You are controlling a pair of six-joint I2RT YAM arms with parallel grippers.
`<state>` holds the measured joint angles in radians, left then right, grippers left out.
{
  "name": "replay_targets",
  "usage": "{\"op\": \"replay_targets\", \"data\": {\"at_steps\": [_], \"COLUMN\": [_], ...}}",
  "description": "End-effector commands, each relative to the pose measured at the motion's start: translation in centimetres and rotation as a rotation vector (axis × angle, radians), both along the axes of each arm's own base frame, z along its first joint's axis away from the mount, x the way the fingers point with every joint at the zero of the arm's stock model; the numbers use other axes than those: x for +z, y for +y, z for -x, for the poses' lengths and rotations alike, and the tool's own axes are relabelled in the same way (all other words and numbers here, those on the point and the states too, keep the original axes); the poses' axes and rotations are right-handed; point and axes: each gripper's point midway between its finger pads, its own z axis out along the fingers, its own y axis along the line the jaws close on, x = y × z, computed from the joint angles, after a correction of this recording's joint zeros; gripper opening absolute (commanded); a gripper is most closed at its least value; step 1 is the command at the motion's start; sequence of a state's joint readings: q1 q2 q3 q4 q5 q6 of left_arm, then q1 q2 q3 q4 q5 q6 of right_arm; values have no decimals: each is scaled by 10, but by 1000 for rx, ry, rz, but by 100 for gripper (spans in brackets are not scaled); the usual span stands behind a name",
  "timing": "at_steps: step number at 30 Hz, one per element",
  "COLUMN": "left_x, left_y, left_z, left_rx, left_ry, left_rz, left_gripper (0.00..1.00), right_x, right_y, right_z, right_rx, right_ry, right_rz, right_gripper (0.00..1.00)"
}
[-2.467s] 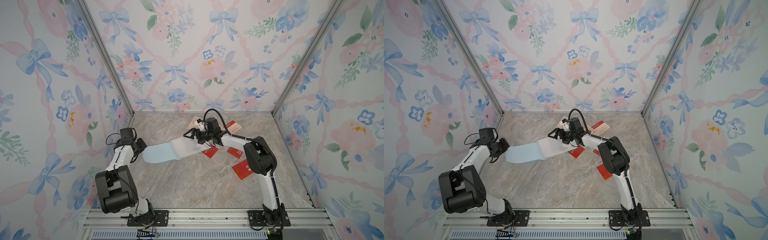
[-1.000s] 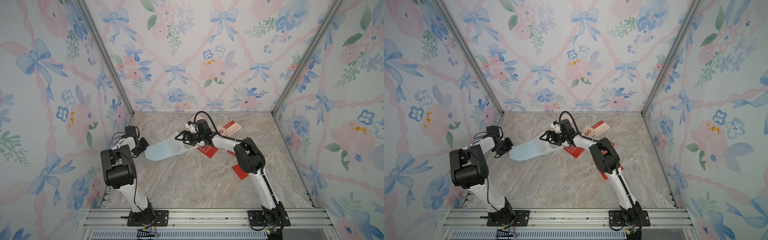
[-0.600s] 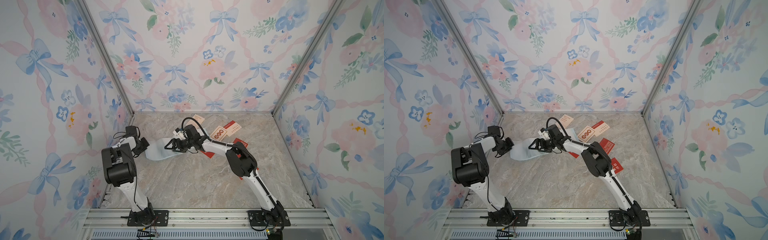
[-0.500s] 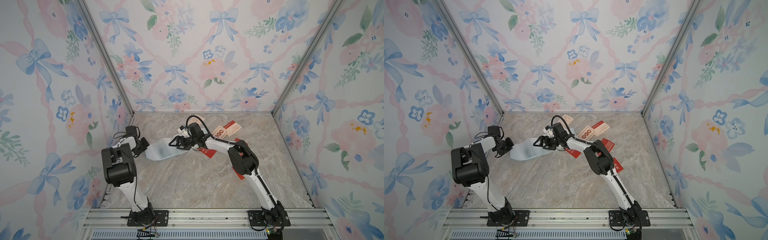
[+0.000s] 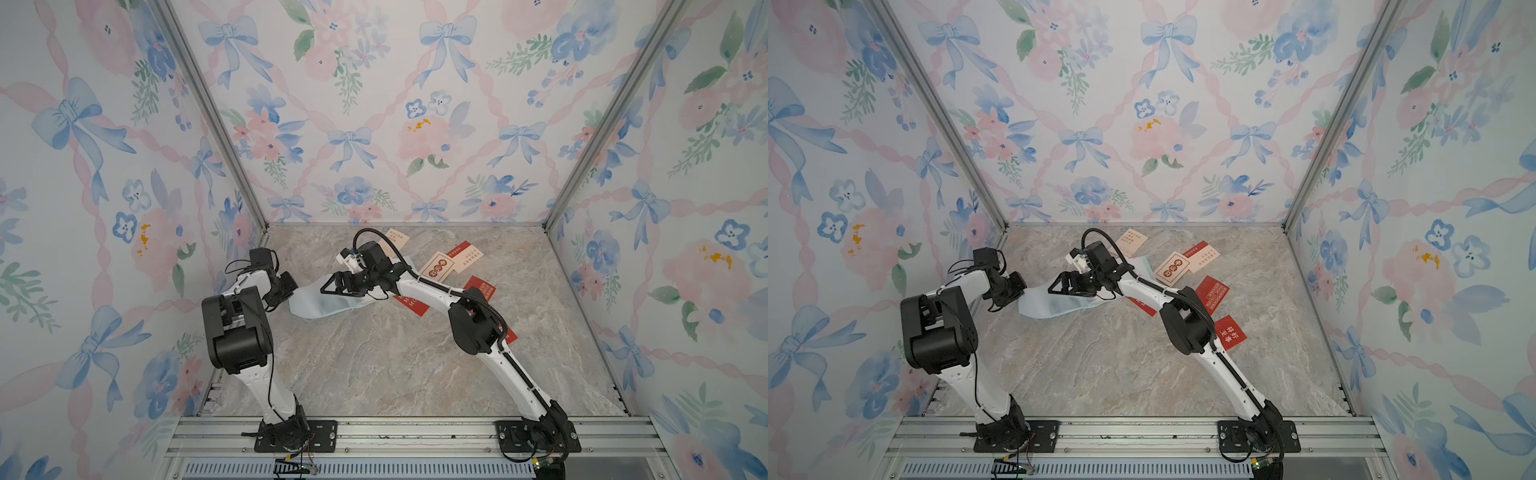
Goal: Place the photos into the photo albums
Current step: Open the photo album at the center of the board.
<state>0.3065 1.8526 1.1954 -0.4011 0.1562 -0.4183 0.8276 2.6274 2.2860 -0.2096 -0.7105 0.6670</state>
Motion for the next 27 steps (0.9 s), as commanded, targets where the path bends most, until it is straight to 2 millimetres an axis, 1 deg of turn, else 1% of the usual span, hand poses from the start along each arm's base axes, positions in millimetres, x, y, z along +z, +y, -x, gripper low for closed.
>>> {"op": "replay_targets", "data": {"at_steps": [1,2,3,4,6,8,11,13,14,15,17,20,22,24,26,27], "left_x": [6,8,11,17,29,49,83,97,102,102,92,57,35,17,7,6], "left_y": [16,18,21,24,30,38,44,36,29,21,-6,-51,-68,-74,-75,-71], "left_z": [4,2,0,-2,-8,-15,-27,-34,-38,-39,-41,-38,-34,-29,-24,-22], "left_rx": [17,20,24,29,43,71,109,108,97,85,40,-40,-76,-89,-87,-78], "left_ry": [28,26,23,15,-6,-53,-135,-176,-190,-192,-172,-95,-45,-4,17,22], "left_rz": [-51,-52,-57,-67,-84,-88,-85,-59,-48,-41,3,69,78,80,77,62], "left_gripper": [5,6,10,18,24,28,31,32,32,32,32,29,27,25,23,23], "right_x": [-46,-52,-55,-58,-61,-61,-58,-55,-54,-53,-46,-34,-22,-6,15,21], "right_y": [-12,-12,-12,-12,-11,-8,-2,1,1,2,5,11,12,9,-5,-14], "right_z": [-1,0,1,3,6,10,12,13,12,12,11,11,11,12,5,1], "right_rx": [-21,-23,-22,-19,-15,-13,-15,-19,-22,-25,-29,-24,-17,-5,-21,-33], "right_ry": [46,54,62,69,72,80,91,92,93,95,102,121,138,145,121,111], "right_rz": [121,126,130,135,141,131,112,100,95,91,65,14,-26,-66,-87,-89], "right_gripper": [99,99,99,99,99,99,99,99,99,99,99,99,99,99,99,99]}}
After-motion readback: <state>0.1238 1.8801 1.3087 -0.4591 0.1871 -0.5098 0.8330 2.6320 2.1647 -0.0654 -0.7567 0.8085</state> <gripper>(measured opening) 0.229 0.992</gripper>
